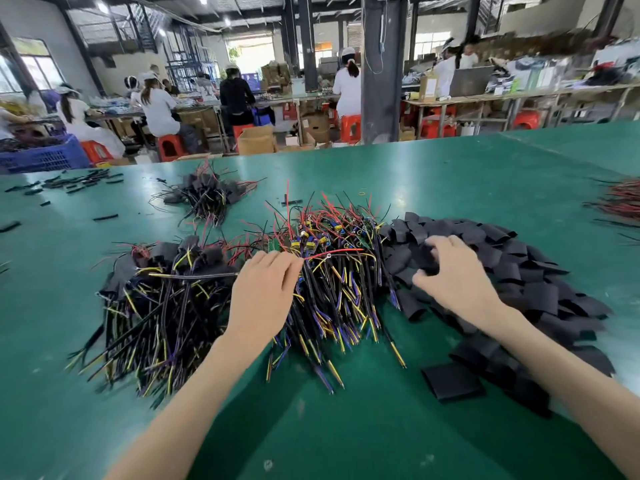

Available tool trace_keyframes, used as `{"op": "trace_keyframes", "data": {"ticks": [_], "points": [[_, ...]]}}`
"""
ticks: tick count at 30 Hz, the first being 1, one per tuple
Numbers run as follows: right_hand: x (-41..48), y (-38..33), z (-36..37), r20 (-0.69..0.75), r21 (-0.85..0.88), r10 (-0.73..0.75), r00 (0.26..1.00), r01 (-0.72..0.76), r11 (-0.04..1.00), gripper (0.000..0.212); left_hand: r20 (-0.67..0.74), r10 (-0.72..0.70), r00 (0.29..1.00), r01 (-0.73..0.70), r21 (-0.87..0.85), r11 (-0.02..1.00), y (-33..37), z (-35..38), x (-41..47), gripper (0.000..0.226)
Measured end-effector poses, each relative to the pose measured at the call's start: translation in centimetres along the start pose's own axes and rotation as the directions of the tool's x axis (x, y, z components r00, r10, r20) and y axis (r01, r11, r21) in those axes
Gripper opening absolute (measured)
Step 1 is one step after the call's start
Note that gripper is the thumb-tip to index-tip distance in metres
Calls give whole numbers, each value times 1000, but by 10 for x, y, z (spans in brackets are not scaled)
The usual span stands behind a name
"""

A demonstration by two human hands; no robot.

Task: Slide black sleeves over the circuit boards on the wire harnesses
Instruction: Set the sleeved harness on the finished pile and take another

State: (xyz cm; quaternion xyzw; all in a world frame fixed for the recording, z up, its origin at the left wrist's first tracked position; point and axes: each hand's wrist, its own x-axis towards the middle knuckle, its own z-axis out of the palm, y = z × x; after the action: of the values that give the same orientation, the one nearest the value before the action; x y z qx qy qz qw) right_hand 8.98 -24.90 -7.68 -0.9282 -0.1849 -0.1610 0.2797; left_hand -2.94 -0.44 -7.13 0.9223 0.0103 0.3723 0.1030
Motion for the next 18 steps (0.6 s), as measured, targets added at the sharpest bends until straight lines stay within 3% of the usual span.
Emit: {"op": "trace_keyframes", "data": {"ticks": [6,11,18], "points": [[-18,-19,10,5,137,-256,967,253,958,38,-39,-115,993,107,-172,979,5,0,-11,14],[-22,-23,11,-13,196,-296,955,292,936,35,-44,-139,989,120,-293,948,14,-2,-14,13],[-23,-25,9,-52,258,-311,949,314,914,36,17,-87,996,89,-261,961,13,1,-17,17]]}}
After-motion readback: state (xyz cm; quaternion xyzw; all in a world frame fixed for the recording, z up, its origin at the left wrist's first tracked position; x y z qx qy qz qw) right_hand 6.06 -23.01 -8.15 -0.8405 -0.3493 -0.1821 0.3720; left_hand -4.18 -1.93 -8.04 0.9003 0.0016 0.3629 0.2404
